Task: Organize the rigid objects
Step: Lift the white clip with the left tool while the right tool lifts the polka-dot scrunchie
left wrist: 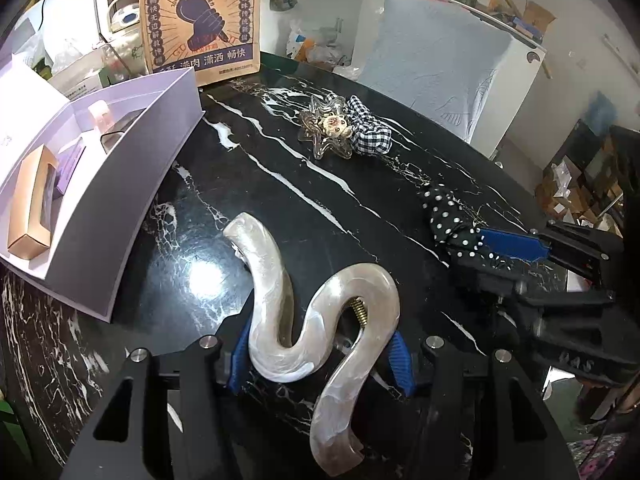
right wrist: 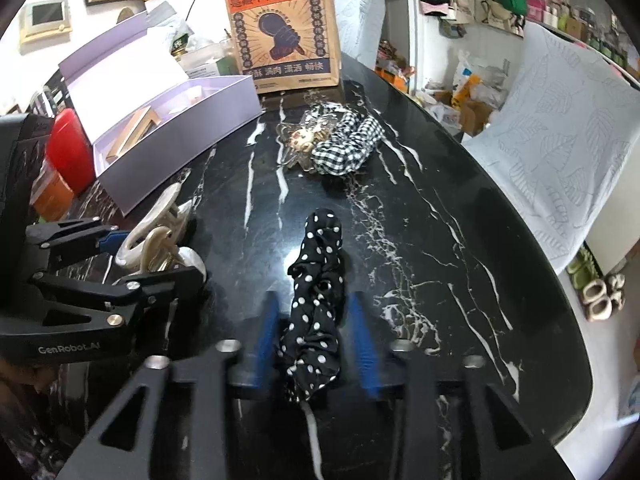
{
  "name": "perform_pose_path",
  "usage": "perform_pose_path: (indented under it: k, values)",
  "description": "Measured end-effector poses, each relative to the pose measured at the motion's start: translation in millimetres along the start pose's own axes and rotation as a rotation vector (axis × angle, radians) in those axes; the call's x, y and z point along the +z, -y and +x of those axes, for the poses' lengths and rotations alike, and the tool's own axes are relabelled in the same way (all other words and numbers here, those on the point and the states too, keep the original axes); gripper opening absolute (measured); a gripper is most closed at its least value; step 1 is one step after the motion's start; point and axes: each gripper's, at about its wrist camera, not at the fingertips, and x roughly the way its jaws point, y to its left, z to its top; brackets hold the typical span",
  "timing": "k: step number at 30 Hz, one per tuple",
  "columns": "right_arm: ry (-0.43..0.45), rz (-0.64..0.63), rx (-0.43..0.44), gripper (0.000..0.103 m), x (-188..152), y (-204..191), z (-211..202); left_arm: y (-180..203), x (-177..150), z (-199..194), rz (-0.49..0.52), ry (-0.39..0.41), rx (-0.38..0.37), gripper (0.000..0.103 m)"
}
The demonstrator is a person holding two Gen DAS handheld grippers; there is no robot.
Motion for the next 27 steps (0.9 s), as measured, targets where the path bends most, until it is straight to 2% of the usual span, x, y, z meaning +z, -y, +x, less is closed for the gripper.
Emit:
perform_pose_path:
  k: [5,10,11,12,14,15,16,27]
  values:
    - [0.007,-0.043,-0.027,0.052,-0.5,-8.8,2.1,3.1,0.2,1.4,0.026,-0.001,0.013,0.058]
    - [0.021,-0.042,-0.028,0.053,-1.2,-8.1,2.8,10.2,-0.2,3.3,0.069,-0.009,0.054,0.061]
    - [0.022,-0.042,-0.029,0.051,-1.4,-8.0,2.8,9.5,-0.3,3.2,0.063,-0.011,0.048,0.061]
    - [0.023,-0.051,-0.033,0.039,-1.5,-8.6,2.6,9.2,-0.5,3.1,0.060,-0.012,0.050,0.061]
    - [0.026,-0.072,-0.041,0.029,-2.3,-10.3,2.2,8.0,-0.3,3.1,0.055,-0.015,0.051,0.061]
    - [0.028,-0.075,-0.046,0.021,-2.6,-10.3,1.9,7.4,-0.2,3.2,0.051,-0.015,0.054,0.061]
    - [0.029,-0.073,-0.046,0.018,-2.6,-9.8,1.8,7.1,-0.3,2.9,0.046,-0.016,0.057,0.060]
    - [0.023,-0.031,0.016,0.016,0.1,-5.2,-0.1,4.5,5.6,0.3,0.047,-0.050,0.064,0.060]
